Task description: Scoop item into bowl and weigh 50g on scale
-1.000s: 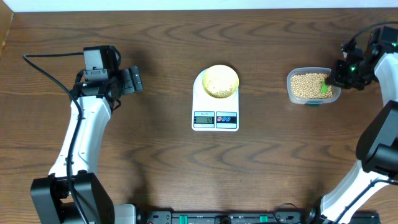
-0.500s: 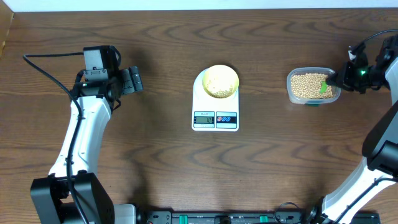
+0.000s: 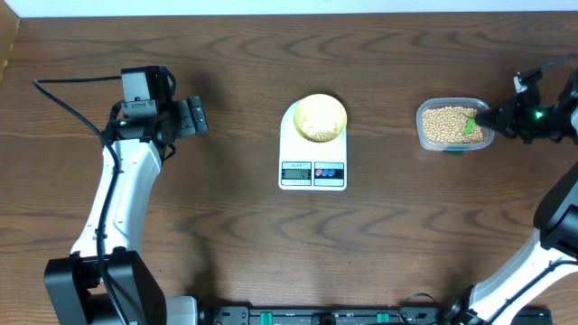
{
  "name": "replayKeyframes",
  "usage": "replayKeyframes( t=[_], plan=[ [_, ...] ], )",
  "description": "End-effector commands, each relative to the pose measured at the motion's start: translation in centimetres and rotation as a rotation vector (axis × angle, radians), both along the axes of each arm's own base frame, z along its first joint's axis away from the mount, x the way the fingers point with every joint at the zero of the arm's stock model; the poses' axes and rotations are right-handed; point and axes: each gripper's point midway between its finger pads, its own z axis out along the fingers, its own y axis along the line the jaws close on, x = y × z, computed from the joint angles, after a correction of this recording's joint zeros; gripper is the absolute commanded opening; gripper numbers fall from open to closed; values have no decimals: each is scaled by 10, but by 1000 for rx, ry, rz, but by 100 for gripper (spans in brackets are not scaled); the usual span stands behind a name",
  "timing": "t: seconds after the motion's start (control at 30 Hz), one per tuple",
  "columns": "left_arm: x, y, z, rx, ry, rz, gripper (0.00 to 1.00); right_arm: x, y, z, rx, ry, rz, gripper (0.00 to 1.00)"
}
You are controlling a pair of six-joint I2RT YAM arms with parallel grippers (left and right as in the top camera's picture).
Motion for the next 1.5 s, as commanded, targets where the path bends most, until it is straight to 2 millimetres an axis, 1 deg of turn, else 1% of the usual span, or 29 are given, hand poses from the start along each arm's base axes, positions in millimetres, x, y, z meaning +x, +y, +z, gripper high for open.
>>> replayKeyframes(
  t=[0.0, 0.13, 0.27, 0.47, 0.7, 0.9, 1.13, 1.2, 1.37, 1.47],
  plan=[
    [0, 3, -5, 7, 16, 17, 98, -7, 9, -9, 96, -17, 15, 1],
    [0, 3, -5, 7, 16, 17, 98, -8, 12, -3, 170, -59, 11, 1],
    [0, 3, -5, 7, 16, 17, 98, -10, 9, -3, 178, -57, 2, 1],
    [0, 3, -5, 7, 16, 17, 98, -6, 15, 10, 253, -97, -2, 1],
    [0, 3, -5, 7, 16, 17, 98, -7, 14, 10, 254, -95, -5, 1],
    [0, 3, -5, 7, 16, 17, 98, -6, 9, 11, 263, -91, -28, 1],
    [0, 3, -5, 7, 16, 17, 98, -6, -5, 28, 352, -159, -75, 1],
    [0, 3, -5, 7, 16, 17, 98, -7, -9, 28, 355, -162, -85, 1],
    [0, 3, -5, 7, 16, 17, 98, -7, -10, 29, 357, -164, -87, 1],
    [0, 3, -5, 7, 16, 17, 98, -6, -9, 33, 379, -180, -86, 1]
  ],
)
